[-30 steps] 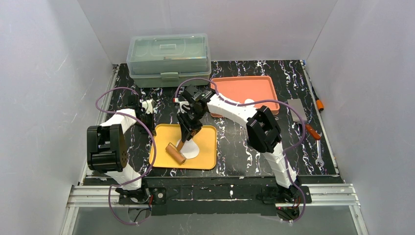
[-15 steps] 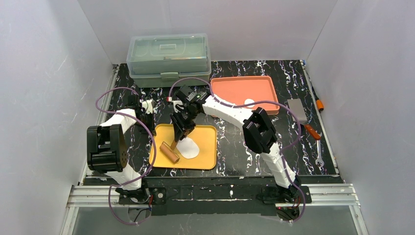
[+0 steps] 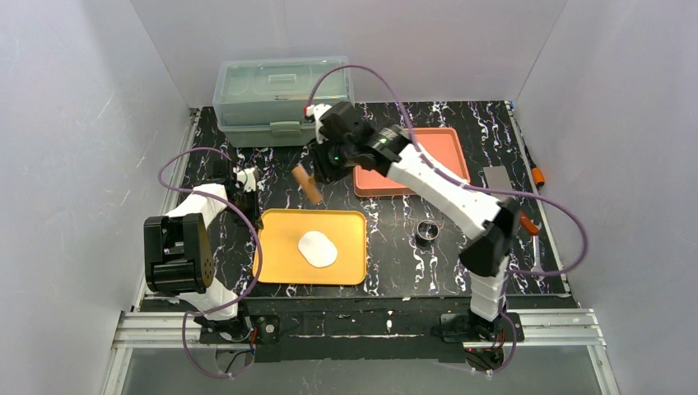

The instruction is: Roll out the dumpling wrappers from the dough

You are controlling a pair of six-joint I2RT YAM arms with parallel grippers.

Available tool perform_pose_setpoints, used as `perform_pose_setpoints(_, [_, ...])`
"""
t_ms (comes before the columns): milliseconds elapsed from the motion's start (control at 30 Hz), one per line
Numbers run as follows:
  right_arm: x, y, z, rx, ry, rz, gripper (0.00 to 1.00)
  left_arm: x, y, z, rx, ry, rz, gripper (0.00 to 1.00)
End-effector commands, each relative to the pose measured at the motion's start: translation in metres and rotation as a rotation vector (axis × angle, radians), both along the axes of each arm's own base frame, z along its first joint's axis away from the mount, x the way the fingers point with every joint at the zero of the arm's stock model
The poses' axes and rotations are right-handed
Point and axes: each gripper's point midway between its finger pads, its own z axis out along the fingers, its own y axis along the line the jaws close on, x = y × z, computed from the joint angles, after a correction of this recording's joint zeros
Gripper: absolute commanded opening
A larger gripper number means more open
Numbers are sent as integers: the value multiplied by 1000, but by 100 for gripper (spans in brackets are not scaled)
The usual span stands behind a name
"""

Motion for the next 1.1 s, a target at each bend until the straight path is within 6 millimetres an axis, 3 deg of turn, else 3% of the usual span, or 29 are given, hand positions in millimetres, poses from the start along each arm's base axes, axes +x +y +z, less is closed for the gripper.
perform_pose_setpoints(0, [37, -47, 44, -36, -288, -134, 1, -5, -8, 8, -50, 8, 4, 0])
perform_pose_setpoints(133, [46, -45, 53, 124, -261, -161, 1, -7, -4, 3, -52, 25, 17, 0])
perform_pose_setpoints(300, [49, -18, 50, 202, -269, -113, 1, -9, -11, -4, -150, 83, 78, 0])
perform_pose_setpoints(533, [50, 5, 32, 48, -354, -163, 1, -9, -17, -13, -234, 126, 103, 0])
perform_pose_setpoints(700, [31, 17, 11, -67, -365, -171, 1, -1, -14, -7, -218, 78, 73, 1])
perform_pose_setpoints(833, [-4, 40, -9, -113, -385, -135, 1, 8, -12, 7, -210, 31, 43, 25])
perform_pose_setpoints(933, [-29, 58, -24, -176, -432, -100, 1, 16, -7, 28, -179, -19, 5, 37])
perform_pose_setpoints(1067, [-39, 70, -47, -262, -491, -114, 1, 22, 11, 61, -101, -110, 2, 51])
